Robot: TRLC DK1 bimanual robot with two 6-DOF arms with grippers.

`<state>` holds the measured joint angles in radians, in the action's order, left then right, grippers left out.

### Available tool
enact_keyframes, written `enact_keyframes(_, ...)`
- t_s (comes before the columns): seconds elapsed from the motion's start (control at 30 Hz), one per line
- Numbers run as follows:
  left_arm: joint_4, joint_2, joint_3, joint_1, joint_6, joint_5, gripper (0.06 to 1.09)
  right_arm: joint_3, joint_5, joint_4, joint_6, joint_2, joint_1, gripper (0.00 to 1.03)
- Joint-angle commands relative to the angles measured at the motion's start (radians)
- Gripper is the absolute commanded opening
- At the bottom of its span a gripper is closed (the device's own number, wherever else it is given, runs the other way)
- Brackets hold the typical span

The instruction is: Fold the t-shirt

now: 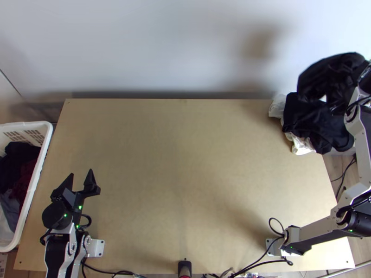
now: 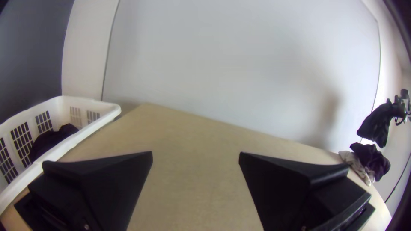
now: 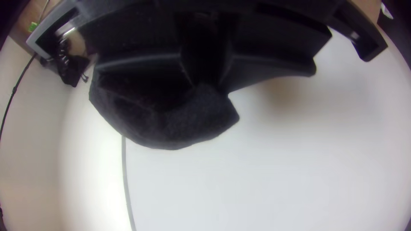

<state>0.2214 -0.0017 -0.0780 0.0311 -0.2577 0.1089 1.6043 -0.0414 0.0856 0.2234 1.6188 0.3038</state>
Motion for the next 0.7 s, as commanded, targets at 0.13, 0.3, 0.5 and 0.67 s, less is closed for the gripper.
enact_keyframes(0.13,-0.001,0.000,0.000,0.000,0.000,0.003,1.04,-0.290,-0.002,-0.010,-0.137,-0.069,0.032,0.03)
enact_keyframes(0.3,-0.001,0.000,0.000,0.001,0.000,0.003,1.04,-0.448,-0.005,-0.035,-0.150,-0.112,0.024,0.03)
enact_keyframes(0.5,-0.001,0.000,0.000,0.001,0.000,0.003,1.04,-0.629,-0.005,-0.267,-0.205,-0.114,0.038,0.03)
enact_keyframes(0.67,-0.001,0.000,0.000,0.001,0.000,0.003,1.04,-0.679,-0.005,-0.340,-0.228,-0.051,0.092,0.03)
